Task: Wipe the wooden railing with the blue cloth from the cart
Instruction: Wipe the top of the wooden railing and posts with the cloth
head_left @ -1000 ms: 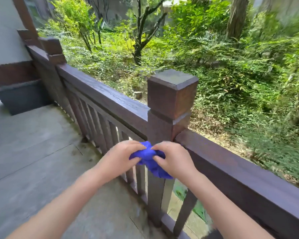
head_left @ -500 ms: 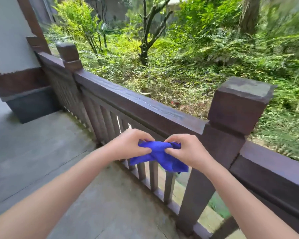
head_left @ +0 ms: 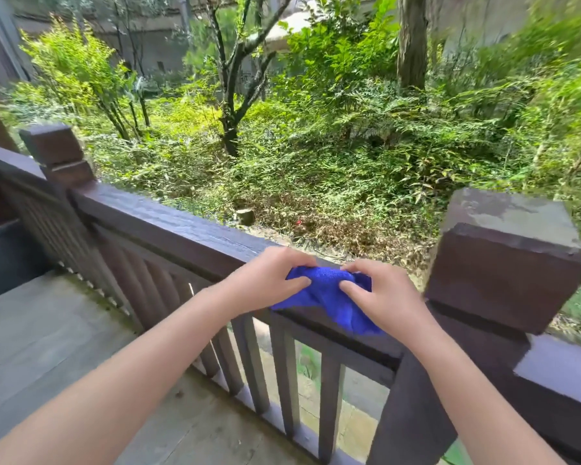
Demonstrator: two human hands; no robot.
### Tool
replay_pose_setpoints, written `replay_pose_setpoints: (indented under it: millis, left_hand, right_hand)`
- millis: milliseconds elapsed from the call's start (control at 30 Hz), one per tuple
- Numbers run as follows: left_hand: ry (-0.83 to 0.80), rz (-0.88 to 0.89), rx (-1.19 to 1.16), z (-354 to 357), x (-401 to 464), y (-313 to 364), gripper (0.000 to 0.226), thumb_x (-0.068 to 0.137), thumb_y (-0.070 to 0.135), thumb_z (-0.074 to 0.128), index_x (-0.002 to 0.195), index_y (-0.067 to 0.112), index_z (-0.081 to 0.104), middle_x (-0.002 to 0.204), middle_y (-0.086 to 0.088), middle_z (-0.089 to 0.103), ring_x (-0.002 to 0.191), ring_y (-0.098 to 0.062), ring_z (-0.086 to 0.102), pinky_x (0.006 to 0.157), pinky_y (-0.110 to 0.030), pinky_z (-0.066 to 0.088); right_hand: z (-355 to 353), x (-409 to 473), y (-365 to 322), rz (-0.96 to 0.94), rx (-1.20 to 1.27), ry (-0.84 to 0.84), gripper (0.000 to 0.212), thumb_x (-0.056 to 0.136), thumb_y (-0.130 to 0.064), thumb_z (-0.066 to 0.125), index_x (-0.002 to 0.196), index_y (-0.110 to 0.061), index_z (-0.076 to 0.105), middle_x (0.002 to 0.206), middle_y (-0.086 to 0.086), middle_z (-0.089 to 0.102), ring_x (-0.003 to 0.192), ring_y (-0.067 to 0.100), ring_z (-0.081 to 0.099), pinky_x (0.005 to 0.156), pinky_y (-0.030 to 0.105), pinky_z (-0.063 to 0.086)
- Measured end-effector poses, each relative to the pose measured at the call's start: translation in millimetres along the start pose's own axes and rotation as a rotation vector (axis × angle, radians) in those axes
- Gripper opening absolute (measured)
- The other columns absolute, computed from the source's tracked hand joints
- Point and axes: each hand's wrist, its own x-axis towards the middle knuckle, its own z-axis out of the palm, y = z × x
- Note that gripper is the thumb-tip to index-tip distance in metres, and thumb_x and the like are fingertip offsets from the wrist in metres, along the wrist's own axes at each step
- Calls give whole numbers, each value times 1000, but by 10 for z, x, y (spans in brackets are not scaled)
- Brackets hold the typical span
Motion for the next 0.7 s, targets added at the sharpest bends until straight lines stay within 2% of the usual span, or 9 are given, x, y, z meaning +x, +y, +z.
replay_pose_setpoints:
  millis: [67, 167, 267, 333, 433, 533, 633, 700]
  left_hand:
    - [35, 51, 15, -97, 222, -95, 28, 84, 7, 56, 111, 9, 63, 104, -9, 70, 87, -17, 55, 68, -4, 30]
    - [57, 122, 46, -129, 530, -230, 29, 85, 9, 56, 113, 11, 62, 107, -8, 69, 97, -22, 58, 73, -13, 29]
    - [-60, 199, 75, -2, 787, -350, 28, 86, 10, 54, 113, 9, 60, 106, -10, 68, 97, -24, 57, 73, -16, 29]
    - [-141, 217, 67, 117, 917, -424, 27, 86, 10, 54, 112, 8, 60, 105, -12, 67, 97, -27, 57, 78, -25, 36]
    - [-238, 236, 85, 310, 1030, -535, 32, 86, 12, 54, 117, 9, 58, 113, -11, 66, 105, -26, 56, 90, -33, 41]
    - [-276, 240, 91, 472, 1037, -653, 34, 88, 15, 51, 121, 12, 56, 117, -12, 65, 109, -27, 56, 93, -36, 44]
    - [-269, 146, 37, 626, 985, -690, 36, 91, 28, 39, 120, 13, 56, 121, -11, 64, 113, -28, 56, 96, -38, 44]
    - [-253, 129, 50, 773, 966, -661, 41, 96, 31, 28, 126, 14, 50, 132, -7, 58, 121, -24, 50, 106, -37, 30]
  right_hand:
    - [-18, 208, -43, 11, -42, 71, 14, 83, -20, 58, 93, -24, 67, 93, -2, 71, 89, 20, 61, 77, 36, 49]
    - [5, 424, -22, 41, -134, 170, 16, 83, -21, 56, 95, -24, 65, 97, 0, 69, 91, 24, 60, 75, 39, 50]
    - [112, 521, 111, 160, -262, 187, 16, 85, -24, 54, 98, -23, 63, 101, 1, 67, 96, 25, 58, 68, 33, 44]
    - [194, 535, 211, 244, -316, 174, 16, 86, -25, 52, 99, -22, 61, 103, 1, 65, 100, 25, 56, 66, 31, 39]
    - [333, 511, 329, 329, -377, 124, 15, 87, -24, 50, 97, -16, 59, 103, 4, 63, 101, 27, 55, 70, 34, 41]
    - [478, 443, 364, 422, -443, 96, 16, 89, -22, 44, 94, -14, 57, 101, 8, 65, 100, 31, 56, 71, 36, 41]
    - [585, 398, 381, 472, -424, 80, 30, 92, -22, 34, 107, -12, 58, 113, 7, 65, 107, 28, 55, 87, 37, 40]
    - [648, 374, 433, 473, -437, 36, 38, 96, -28, 27, 122, -13, 51, 132, 4, 56, 125, 20, 45, 105, 34, 30]
